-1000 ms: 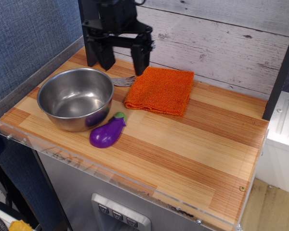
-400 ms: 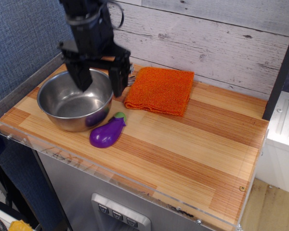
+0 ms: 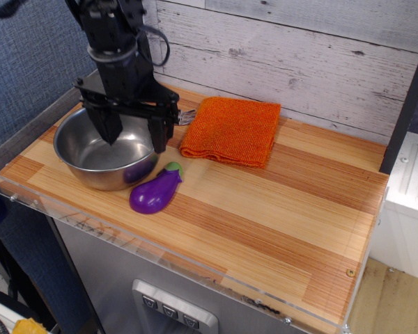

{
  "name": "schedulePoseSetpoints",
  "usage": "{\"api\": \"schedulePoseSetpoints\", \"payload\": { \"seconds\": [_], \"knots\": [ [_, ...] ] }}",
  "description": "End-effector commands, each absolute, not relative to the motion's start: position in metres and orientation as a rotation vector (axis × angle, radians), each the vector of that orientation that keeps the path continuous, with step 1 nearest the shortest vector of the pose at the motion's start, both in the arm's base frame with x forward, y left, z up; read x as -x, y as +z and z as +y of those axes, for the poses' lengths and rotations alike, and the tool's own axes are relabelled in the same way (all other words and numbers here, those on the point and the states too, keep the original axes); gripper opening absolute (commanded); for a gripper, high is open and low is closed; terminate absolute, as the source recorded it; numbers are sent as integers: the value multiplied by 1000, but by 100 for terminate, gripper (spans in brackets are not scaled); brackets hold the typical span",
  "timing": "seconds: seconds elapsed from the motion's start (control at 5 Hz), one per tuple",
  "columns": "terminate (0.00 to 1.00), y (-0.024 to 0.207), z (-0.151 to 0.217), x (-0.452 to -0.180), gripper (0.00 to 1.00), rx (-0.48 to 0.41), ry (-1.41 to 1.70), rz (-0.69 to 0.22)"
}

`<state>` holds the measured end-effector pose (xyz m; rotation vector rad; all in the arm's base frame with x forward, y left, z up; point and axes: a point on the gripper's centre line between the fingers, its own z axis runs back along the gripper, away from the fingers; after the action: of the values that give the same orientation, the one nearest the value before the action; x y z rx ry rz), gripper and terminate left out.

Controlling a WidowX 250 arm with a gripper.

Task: Move the utensil and place it at the edge of the table.

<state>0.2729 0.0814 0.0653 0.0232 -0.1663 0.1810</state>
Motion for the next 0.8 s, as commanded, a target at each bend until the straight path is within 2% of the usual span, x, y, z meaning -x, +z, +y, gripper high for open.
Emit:
{"api": "schedulePoseSetpoints", "payload": {
  "seconds": [0.0,0.2,0.4,0.6],
  "knots": [
    [0,53,91,-282,100,-55,182,-167],
    [0,44,92,-284,100,-64,184,-155],
    [0,36,94,-284,0,-81,171,-155],
    [0,40,99,-284,0,-94,193,-175]
  ]
}}
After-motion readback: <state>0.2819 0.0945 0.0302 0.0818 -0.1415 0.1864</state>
